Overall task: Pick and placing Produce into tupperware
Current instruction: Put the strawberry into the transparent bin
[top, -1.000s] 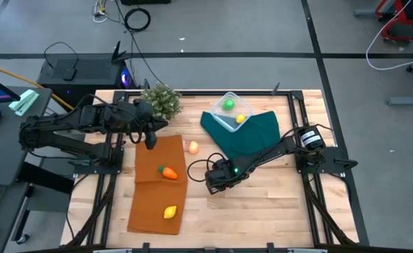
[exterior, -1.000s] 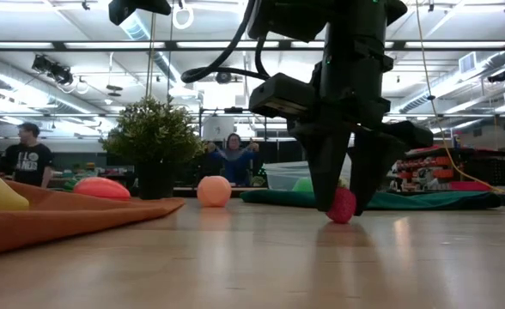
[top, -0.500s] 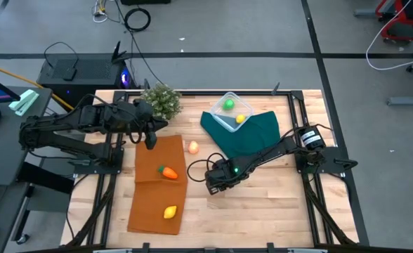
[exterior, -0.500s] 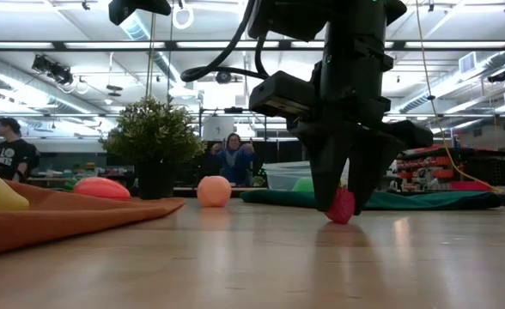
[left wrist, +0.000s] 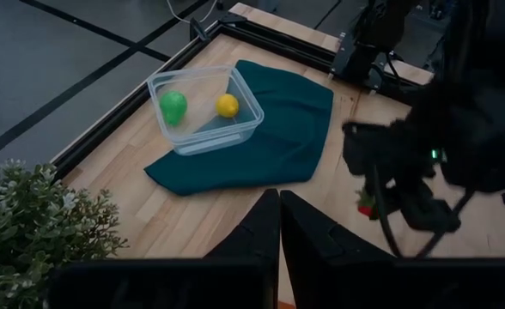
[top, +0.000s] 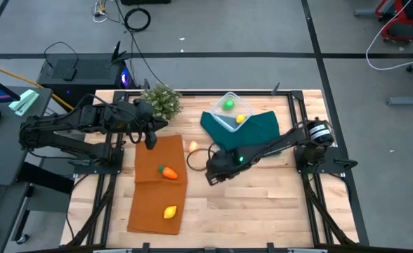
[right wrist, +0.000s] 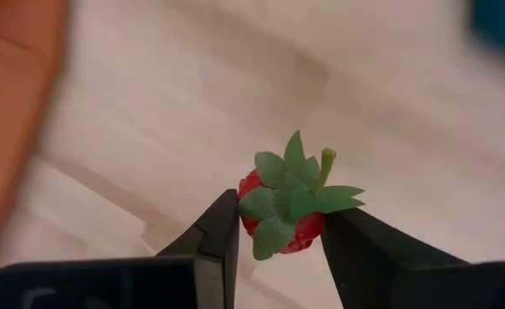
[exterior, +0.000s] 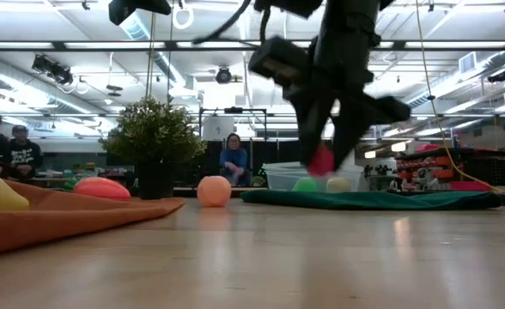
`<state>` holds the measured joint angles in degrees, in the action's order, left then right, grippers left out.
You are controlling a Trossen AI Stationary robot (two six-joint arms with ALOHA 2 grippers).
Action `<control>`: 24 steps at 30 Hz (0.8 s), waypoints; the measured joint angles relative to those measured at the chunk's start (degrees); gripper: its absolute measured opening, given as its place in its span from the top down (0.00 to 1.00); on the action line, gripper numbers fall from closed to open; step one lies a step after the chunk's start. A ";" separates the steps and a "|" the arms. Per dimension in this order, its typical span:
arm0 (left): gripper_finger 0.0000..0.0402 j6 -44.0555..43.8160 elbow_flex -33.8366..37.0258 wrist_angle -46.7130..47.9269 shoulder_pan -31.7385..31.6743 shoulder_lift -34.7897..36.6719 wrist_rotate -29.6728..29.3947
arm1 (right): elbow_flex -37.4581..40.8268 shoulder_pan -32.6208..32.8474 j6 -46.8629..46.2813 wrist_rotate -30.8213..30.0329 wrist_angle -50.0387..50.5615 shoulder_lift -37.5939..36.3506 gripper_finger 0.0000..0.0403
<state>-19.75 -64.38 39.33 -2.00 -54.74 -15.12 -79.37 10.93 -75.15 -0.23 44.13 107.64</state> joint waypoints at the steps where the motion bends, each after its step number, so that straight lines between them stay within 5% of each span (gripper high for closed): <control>1: 0.96 0.00 0.00 -0.02 -0.02 0.00 -0.02 | 0.00 -0.69 0.74 -0.88 0.09 -1.16 0.74; 14: 0.95 0.00 0.01 0.00 -0.01 0.02 -0.02 | -0.08 -15.25 11.68 -14.47 1.70 -14.21 0.74; 24: 0.94 0.00 0.00 -0.02 0.00 0.02 0.00 | -0.09 -27.07 19.42 -12.53 1.20 -16.31 0.74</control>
<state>-19.75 -64.38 39.31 -2.00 -54.72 -15.11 -79.46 -16.14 -55.73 -12.75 45.33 91.33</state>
